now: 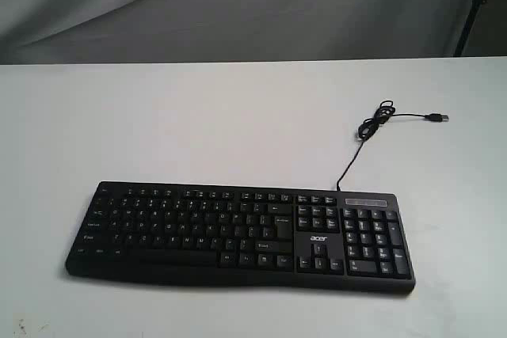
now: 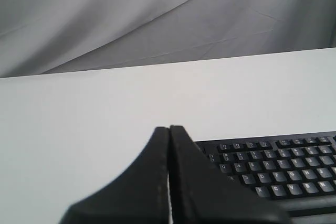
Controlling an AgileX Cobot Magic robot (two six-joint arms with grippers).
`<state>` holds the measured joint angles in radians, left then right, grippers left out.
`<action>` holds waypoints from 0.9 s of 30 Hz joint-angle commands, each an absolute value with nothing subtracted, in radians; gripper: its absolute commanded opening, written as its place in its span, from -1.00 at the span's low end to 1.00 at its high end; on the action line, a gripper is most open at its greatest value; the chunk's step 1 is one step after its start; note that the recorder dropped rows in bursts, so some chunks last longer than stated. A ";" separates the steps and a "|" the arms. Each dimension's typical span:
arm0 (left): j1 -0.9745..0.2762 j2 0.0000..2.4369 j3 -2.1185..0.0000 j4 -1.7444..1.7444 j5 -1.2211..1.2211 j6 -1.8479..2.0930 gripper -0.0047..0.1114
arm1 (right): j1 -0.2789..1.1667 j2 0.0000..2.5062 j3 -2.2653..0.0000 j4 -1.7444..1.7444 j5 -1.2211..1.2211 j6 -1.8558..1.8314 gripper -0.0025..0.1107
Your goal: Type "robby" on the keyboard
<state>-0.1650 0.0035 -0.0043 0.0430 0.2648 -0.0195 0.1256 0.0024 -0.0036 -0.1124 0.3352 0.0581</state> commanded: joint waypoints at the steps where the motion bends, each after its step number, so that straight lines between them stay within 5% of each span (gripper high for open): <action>1: -0.171 0.000 0.000 0.048 0.259 -0.022 -0.92 | 0.119 0.000 0.000 -0.104 0.334 0.060 -0.96; 16: -0.171 0.000 0.000 0.048 0.259 -0.022 -0.92 | 0.119 0.000 0.000 -0.125 0.314 0.060 -0.96; 27: -0.171 0.000 0.000 0.048 0.259 -0.022 -0.92 | 0.119 0.000 0.000 -0.127 0.023 0.060 -0.96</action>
<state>-0.1650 0.0035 -0.0043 0.0430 0.2648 -0.0195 0.1256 0.0024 -0.0036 -0.1184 0.1141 0.0581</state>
